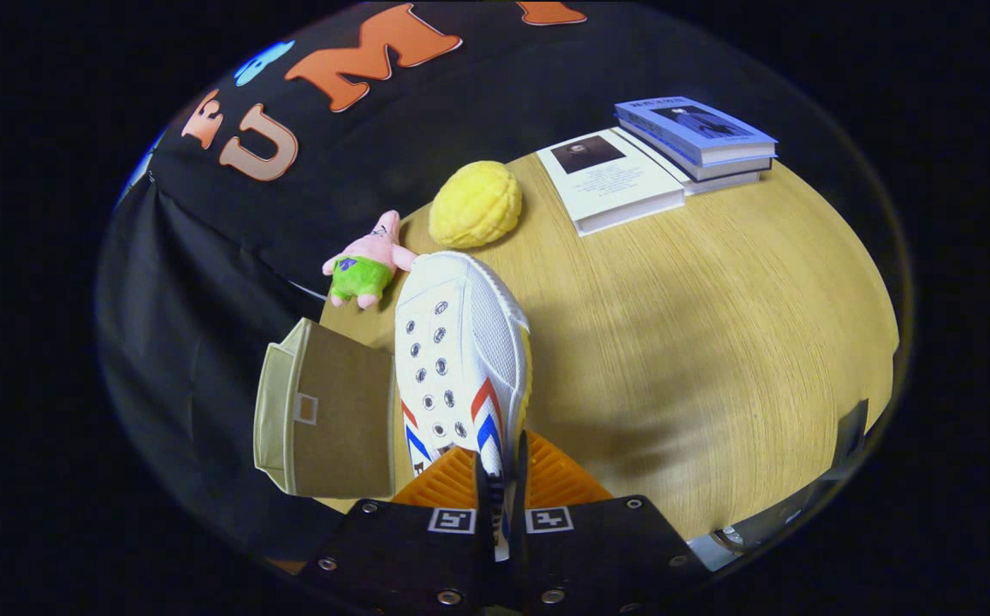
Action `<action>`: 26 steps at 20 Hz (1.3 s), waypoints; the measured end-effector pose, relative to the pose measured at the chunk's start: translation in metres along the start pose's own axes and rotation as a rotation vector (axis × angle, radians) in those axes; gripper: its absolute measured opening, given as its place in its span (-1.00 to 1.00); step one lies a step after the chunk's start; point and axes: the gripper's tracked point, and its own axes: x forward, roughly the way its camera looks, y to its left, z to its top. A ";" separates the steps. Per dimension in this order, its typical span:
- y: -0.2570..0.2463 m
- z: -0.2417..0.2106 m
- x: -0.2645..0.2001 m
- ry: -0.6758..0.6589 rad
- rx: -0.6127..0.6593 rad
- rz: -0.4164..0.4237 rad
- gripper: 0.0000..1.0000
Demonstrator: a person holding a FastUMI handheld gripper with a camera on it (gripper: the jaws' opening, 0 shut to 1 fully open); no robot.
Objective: Open the storage box then place both shoes into the box .Put the left shoe in first, then the right shoe, with the right side of both shoes facing outward in a uniform manner.
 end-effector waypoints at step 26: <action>0.314 -0.044 0.101 0.288 -0.325 0.151 -0.87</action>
